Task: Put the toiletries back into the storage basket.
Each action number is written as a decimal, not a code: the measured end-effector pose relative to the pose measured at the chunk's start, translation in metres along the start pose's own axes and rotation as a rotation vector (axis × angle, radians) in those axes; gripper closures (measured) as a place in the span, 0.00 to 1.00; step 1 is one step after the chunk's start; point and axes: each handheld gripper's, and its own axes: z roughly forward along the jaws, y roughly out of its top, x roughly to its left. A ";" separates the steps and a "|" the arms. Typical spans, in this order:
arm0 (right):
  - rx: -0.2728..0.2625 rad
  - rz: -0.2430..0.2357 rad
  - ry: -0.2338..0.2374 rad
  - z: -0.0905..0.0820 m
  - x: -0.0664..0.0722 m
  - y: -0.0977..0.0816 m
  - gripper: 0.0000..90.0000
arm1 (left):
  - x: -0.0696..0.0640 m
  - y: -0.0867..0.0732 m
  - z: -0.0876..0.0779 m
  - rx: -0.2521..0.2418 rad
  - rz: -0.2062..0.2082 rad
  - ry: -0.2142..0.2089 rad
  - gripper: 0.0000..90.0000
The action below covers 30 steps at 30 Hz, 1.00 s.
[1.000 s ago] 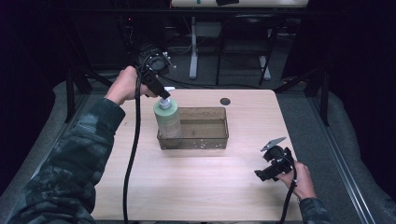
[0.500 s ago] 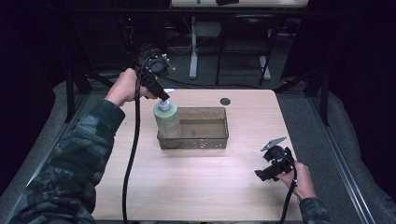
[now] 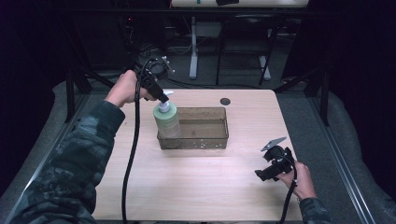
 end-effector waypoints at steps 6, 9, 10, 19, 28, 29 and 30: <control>0.002 -0.009 -0.005 0.000 0.000 0.000 0.01 | 0.000 -0.001 0.001 -0.017 -0.011 -0.007 0.70; 0.000 -0.012 -0.006 0.000 0.000 0.000 0.01 | -0.001 -0.002 0.003 -0.042 -0.025 -0.009 0.69; 0.000 -0.011 -0.006 0.000 0.000 0.000 0.01 | -0.001 -0.001 0.003 -0.045 -0.027 -0.014 0.69; 0.000 -0.011 -0.007 0.000 0.000 0.000 0.01 | -0.002 -0.003 0.004 -0.065 -0.039 -0.008 0.67; -0.001 -0.011 -0.007 -0.001 0.000 0.000 0.01 | -0.005 -0.014 0.002 -0.101 -0.100 0.012 0.33; -0.001 -0.011 -0.007 -0.001 0.000 0.000 0.01 | -0.006 -0.016 0.002 -0.110 -0.106 0.016 0.29; -0.002 -0.012 -0.007 -0.001 0.000 0.000 0.01 | -0.007 -0.018 0.002 -0.111 -0.106 0.021 0.26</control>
